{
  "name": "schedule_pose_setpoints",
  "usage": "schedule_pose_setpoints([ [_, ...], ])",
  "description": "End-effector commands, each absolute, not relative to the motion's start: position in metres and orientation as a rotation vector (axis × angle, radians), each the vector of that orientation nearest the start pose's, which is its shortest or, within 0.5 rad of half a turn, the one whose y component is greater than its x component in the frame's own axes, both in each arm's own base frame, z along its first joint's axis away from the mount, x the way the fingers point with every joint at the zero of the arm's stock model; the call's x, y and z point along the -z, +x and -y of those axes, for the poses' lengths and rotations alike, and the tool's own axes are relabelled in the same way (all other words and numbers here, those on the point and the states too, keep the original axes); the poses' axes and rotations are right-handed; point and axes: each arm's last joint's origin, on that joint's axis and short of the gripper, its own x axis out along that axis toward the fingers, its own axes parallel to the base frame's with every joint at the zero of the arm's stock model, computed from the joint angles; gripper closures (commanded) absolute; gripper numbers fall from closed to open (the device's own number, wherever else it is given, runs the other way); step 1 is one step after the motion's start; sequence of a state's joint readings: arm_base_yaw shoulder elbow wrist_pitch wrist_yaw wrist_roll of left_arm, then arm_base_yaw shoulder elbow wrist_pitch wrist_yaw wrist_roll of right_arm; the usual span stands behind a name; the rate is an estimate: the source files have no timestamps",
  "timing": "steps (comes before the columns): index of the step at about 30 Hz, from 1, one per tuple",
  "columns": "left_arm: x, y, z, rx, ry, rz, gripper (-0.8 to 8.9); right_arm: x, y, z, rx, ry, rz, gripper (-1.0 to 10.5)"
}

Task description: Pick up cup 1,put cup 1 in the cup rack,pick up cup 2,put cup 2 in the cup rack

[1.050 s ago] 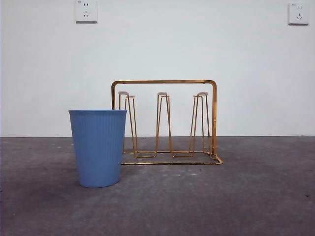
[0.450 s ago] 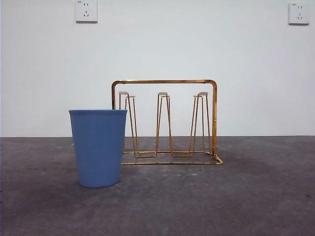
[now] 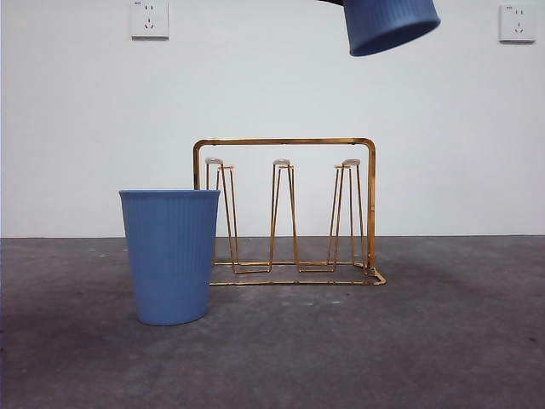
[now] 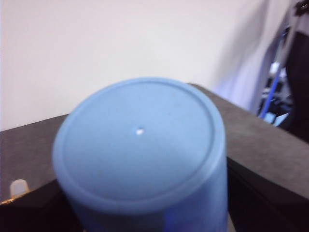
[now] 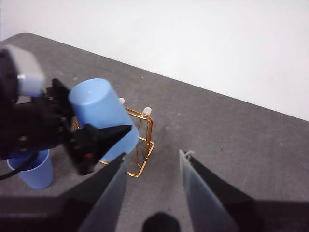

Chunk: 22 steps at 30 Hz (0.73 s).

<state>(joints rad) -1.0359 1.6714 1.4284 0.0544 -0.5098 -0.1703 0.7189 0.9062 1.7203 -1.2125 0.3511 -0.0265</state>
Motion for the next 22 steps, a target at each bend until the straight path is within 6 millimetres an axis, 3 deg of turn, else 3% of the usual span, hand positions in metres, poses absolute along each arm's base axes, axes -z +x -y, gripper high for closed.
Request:
schedule_pose_setpoints([
  [1,-0.345,0.222,0.338,0.449,0.02,-0.192,8.22,-0.494,0.058,-0.038,-0.366,-0.231,-0.34,7.6],
  [7,-0.336,0.241,0.348,0.38,0.036,-0.213,8.22,-0.494,0.058,-0.038,-0.367,-0.231,-0.34,7.6],
  [16,-0.317,0.269,0.339,0.287,-0.044,-0.266,8.22,-0.494,0.059,-0.038,-0.367,-0.231,-0.337,7.6],
  [22,-0.308,0.276,0.342,0.295,-0.056,-0.275,8.22,-0.494,0.059,-0.038,-0.368,-0.229,-0.331,7.6],
])
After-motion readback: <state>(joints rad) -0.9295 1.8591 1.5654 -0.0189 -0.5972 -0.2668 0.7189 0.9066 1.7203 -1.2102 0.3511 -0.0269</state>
